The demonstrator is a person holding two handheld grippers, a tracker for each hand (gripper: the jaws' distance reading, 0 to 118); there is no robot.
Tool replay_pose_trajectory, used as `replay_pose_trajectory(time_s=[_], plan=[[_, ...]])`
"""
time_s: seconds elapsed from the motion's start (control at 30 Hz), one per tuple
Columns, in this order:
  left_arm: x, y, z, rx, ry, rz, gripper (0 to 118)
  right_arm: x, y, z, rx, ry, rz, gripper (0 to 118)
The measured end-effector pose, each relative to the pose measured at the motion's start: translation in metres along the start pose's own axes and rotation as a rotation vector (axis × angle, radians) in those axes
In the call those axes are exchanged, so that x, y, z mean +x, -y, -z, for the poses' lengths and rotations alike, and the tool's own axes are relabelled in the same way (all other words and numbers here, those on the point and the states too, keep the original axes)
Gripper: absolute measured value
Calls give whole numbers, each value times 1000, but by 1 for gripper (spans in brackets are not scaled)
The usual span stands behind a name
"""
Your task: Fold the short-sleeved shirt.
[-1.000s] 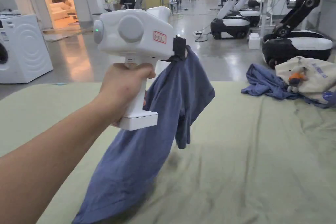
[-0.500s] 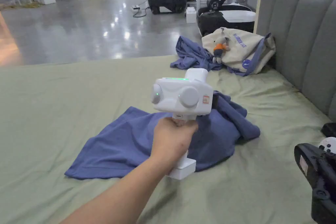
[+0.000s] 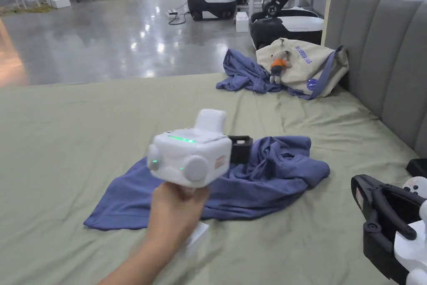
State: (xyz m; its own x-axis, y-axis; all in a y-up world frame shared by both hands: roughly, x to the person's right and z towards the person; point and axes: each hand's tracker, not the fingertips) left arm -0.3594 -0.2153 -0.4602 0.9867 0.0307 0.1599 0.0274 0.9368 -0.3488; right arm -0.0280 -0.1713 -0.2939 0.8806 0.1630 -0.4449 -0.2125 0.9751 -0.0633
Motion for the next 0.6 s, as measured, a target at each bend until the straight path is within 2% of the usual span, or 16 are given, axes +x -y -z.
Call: replay_pose_trajectory(time_s=[0.07, 0.17, 0.2, 0.3, 0.37, 0.4, 0.43, 0.47, 0.5, 0.53, 0.6], plan=[[-21, -15, -81, 146, -27, -1, 95, -1, -8, -1, 29, 8, 17, 3], [-33, -12, -215, 327, -190, 10, 109, -7, -7, -9, 85, 57, 28, 3], [-34, -2, -251, 374, -255, 3, 110, -10, -2, -11, 97, 78, 45, 3], [-37, 48, -332, 319, -388, -21, 110, -17, 17, -21, 99, 63, 91, 3], [-33, 79, -355, 222, -379, -36, 110, -22, 30, -27, 89, 52, 106, 3], [-27, 94, -365, 213, -423, -60, 107, -25, 34, -29, 77, 54, 107, 3], [-23, 107, -374, 217, -462, -86, 78, -28, 36, -29, 63, 59, 102, 3], [-22, 118, -376, 255, -507, -84, 18, -31, 37, -31, 58, 57, 102, 3], [-26, 122, -384, 237, -454, -82, 0, -32, 39, -32, 59, 51, 107, 3], [-30, 123, -386, 188, -398, -102, 0, -34, 40, -34, 64, 47, 112, 3], [-33, 125, -379, 183, -419, -88, 0, -37, 39, -34, 65, 48, 114, 3]])
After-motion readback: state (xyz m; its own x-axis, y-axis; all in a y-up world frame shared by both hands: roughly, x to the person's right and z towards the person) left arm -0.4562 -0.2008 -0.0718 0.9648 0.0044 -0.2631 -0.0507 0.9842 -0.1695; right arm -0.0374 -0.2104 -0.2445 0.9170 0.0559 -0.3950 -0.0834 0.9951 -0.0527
